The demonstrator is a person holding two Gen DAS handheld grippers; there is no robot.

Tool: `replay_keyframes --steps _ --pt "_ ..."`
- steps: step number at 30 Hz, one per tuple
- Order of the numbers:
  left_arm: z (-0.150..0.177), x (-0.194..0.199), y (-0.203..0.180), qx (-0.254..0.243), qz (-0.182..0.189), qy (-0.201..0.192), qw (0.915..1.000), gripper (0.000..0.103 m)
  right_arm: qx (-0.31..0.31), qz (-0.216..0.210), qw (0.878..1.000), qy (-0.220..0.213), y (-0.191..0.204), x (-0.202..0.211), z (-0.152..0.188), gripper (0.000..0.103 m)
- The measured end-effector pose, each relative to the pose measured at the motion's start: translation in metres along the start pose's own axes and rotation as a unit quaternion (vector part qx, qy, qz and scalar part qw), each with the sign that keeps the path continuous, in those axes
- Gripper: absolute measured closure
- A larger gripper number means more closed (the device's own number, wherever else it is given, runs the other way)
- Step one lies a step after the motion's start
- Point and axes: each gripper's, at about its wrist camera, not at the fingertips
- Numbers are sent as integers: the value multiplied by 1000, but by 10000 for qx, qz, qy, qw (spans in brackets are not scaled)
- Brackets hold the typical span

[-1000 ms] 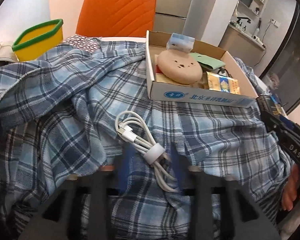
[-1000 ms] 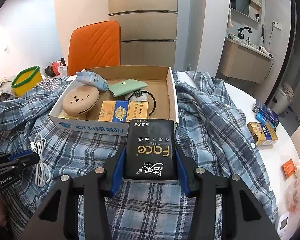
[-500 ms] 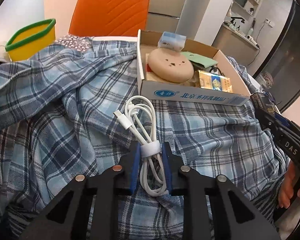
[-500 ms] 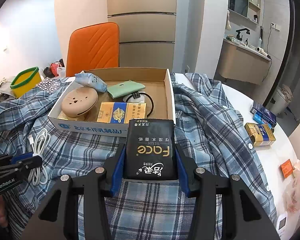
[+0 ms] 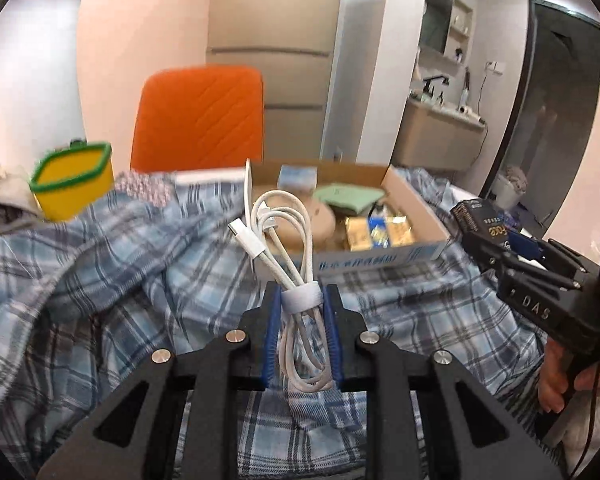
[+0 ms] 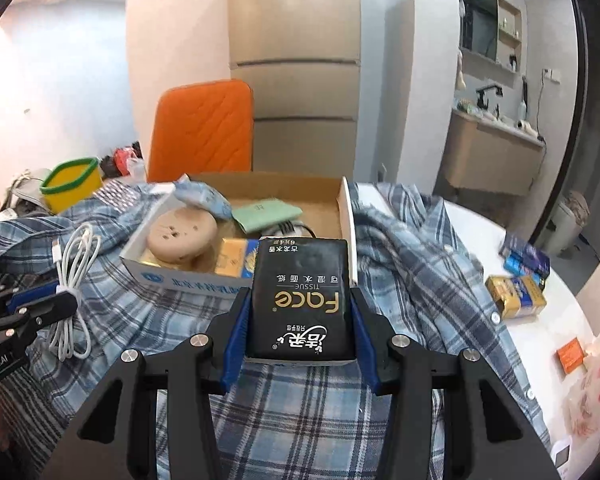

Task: Organize soft objects
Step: 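Carry the white cable and Face pack up over the box with both grippers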

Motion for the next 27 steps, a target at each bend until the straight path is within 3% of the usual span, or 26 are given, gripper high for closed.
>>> replay_keyframes --steps 9,13,27 --pt "-11 14 -7 -48 -198 -321 9993 83 54 -134 9958 -902 9 44 -10 54" --pt "-19 24 -12 -176 -437 -539 9974 83 -11 -158 9943 -1058 8 56 -15 54" --pt "-71 55 -45 -543 -415 -1201 9904 83 -43 61 9857 -1682 -1 102 -60 54"
Point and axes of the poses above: each gripper's, at about its wrist camera, not at the fingertips, and x roughly against the way its jaws point, y to its left, z to its underside, and after that the axes turned 6 degrees about z, right-handed
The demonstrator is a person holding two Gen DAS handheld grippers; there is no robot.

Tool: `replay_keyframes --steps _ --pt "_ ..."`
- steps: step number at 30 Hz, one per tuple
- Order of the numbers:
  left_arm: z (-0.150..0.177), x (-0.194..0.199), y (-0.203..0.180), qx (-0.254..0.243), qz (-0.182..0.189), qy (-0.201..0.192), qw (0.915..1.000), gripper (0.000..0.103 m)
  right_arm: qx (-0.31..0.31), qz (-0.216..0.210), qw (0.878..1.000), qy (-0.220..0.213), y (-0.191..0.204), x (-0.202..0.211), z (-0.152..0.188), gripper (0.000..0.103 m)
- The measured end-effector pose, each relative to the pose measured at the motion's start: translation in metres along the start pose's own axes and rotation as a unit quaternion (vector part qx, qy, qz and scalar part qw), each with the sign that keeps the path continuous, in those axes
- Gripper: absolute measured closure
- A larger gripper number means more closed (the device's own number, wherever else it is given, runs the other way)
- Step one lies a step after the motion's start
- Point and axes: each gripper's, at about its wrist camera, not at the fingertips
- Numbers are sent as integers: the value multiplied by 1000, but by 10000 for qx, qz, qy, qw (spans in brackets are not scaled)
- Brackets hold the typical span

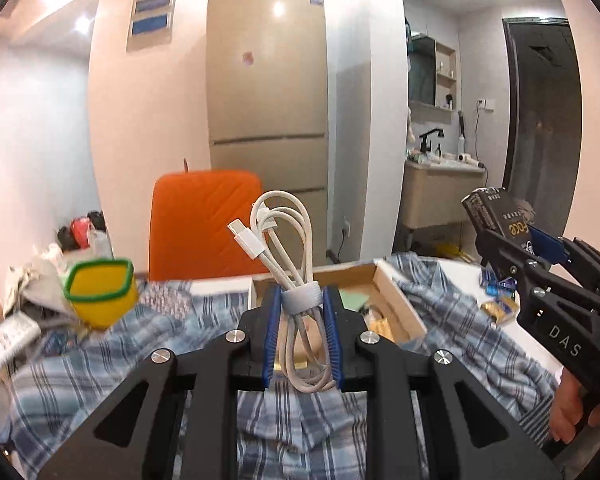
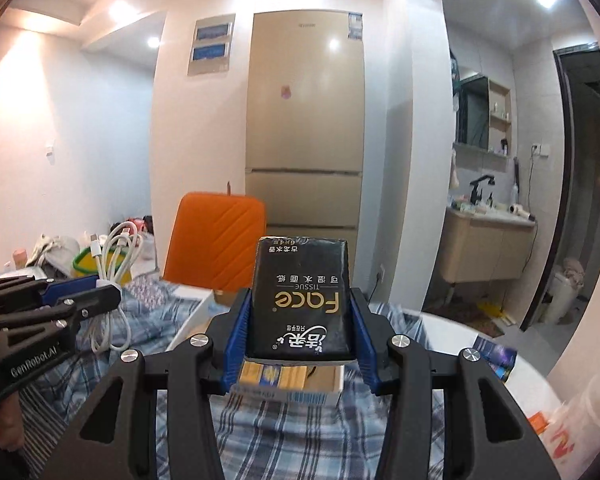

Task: Organize soft objects
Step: 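Carry the white cable and Face pack up over the box with both grippers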

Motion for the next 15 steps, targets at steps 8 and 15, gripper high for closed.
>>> replay_keyframes --steps 8,15 --pt "-46 -6 -5 46 -80 -305 9995 83 -158 52 9997 -204 2 -10 -59 54" --pt "-73 -28 -9 3 -64 -338 9994 83 -362 -23 9992 -186 0 -38 -78 54"
Point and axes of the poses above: each gripper's, at about its wrist camera, not at the fingertips, and x roughly against the way its jaws point, y to its left, z to its underside, and after that the axes turned 6 degrees about z, right-handed
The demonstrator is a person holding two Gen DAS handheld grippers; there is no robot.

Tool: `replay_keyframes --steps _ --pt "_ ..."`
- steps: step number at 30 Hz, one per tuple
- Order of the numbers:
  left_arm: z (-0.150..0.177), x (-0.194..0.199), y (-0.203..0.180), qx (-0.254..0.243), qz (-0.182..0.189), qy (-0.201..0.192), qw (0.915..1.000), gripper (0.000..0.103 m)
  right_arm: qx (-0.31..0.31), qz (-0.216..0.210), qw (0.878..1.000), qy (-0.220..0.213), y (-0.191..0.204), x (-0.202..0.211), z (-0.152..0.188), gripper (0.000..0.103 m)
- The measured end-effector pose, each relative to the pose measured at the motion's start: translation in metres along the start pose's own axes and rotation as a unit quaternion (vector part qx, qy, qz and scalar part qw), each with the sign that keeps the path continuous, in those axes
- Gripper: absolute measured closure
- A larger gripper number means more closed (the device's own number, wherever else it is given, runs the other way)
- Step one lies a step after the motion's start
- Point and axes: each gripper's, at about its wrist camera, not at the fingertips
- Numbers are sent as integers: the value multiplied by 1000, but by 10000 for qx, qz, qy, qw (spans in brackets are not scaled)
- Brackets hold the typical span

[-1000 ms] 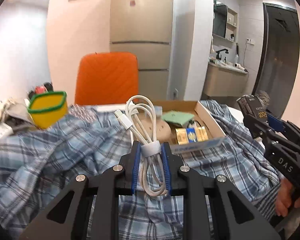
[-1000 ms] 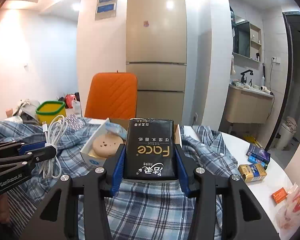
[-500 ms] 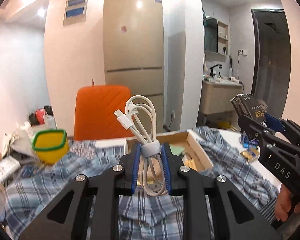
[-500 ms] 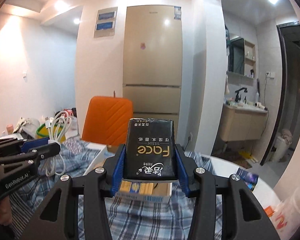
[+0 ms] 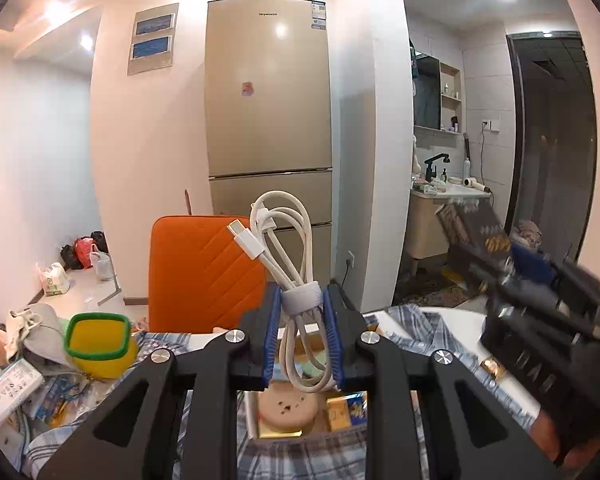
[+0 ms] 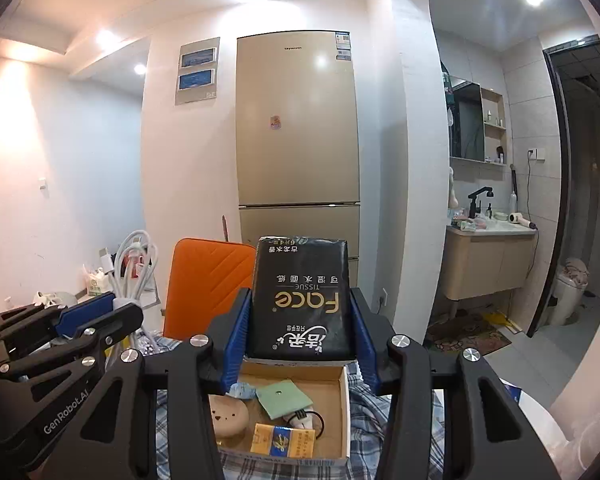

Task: Organize soft objects
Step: 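Carry the white cable and Face pack up over the box with both grippers, then lower the cable and Face pack into the box and open both grippers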

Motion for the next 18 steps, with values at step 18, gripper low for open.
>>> replay_keyframes --steps 18 --pt "40 -115 12 195 -112 1204 9925 83 -99 -36 9928 1190 -13 -105 63 54"
Point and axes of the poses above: each gripper's, at about its wrist camera, not at the fingertips, and x roughly against the way its jaws point, y to its left, z to its underside, and after that the axes turned 6 degrees about z, right-handed
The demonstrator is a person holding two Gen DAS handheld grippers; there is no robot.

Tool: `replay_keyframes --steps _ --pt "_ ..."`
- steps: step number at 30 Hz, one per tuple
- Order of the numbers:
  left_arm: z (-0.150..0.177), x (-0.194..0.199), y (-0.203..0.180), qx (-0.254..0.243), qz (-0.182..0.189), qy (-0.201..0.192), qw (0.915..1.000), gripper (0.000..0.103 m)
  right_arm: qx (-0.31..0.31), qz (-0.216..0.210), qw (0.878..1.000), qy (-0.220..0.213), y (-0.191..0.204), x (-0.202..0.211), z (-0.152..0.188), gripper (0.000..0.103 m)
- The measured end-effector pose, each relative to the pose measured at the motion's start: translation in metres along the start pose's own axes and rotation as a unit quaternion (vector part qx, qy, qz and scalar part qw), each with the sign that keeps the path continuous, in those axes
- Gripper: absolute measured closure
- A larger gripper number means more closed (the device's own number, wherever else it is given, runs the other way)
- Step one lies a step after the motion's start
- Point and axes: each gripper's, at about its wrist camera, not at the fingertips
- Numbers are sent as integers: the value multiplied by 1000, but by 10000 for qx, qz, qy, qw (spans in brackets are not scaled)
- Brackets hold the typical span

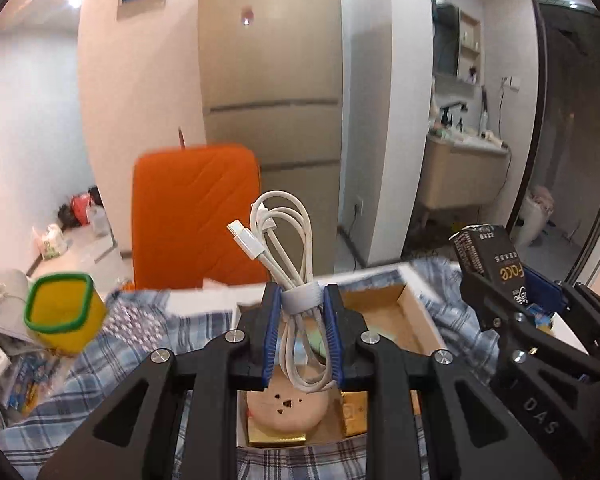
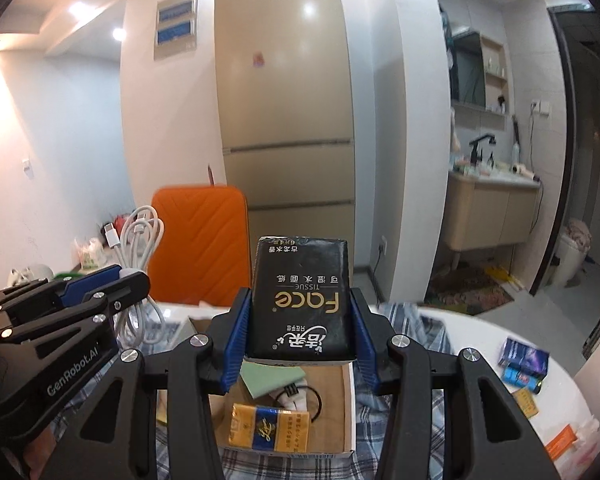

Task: Organize soft objects
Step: 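Lower the cable and Face pack into the box and open both grippers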

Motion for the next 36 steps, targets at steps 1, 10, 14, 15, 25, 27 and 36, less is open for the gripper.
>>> replay_keyframes --steps 1,10,14,15,25,27,36 --pt "4 -9 2 40 26 131 9999 83 -11 -17 10000 94 0 -7 3 54" --pt "31 -58 16 178 144 983 9949 83 186 -78 9955 922 8 -73 41 54" --pt "36 -63 17 140 78 1093 9939 83 68 -253 9916 1267 4 -92 53 54" --pt "37 -64 18 157 91 1118 9936 83 80 -229 9914 1290 4 -95 56 54" --pt "37 -72 22 181 150 1192 9926 82 76 -283 9888 1464 3 -101 60 54" --pt "37 -71 21 165 127 1148 9932 77 85 -280 9889 1454 5 -100 59 46" --pt "33 -61 29 243 -58 931 9953 49 119 -4 9931 1170 -1 -92 54 24"
Point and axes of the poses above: each gripper's, at about its wrist camera, not at the fingertips, and x roughly against the way its jaws point, y to its left, z to its underside, and after that the axes turned 6 degrees about z, right-handed
